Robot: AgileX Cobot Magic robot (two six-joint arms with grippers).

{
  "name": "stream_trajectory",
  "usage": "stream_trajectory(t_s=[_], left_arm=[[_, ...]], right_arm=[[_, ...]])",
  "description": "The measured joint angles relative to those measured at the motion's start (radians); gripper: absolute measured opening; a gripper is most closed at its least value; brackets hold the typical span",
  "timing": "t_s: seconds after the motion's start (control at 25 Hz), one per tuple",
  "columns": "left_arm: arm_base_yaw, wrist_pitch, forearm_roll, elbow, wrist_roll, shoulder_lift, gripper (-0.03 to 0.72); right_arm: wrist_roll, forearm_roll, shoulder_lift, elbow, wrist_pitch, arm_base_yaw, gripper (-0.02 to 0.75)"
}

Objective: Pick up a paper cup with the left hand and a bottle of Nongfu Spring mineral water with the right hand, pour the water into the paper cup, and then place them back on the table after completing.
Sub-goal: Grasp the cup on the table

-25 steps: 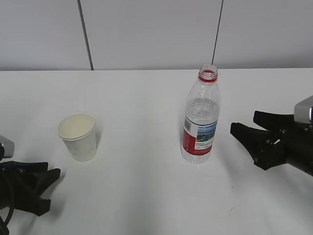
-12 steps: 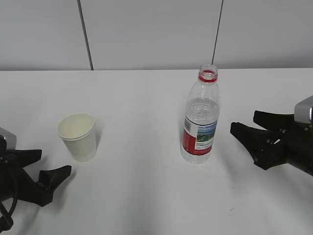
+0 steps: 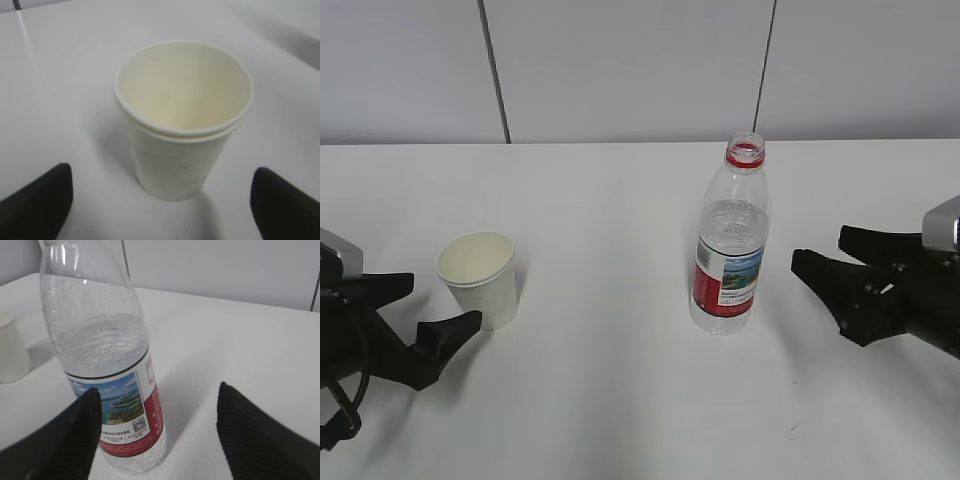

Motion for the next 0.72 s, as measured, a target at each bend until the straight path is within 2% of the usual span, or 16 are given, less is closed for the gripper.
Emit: stream_trajectory(t_s=[0.48, 0.72], left_arm=[[-0.005, 0.000, 0.054, -0.089, -0.025, 0.044, 0.627], [-0.101, 0.000, 0.032, -0.164, -0.029, 0.130, 0.611]], right_arm=[[0.000, 0.019, 0.000, 0.000, -0.004, 0.000, 0.531], [0.000, 0.028, 0.000, 0.000, -0.004, 0.000, 0.531]])
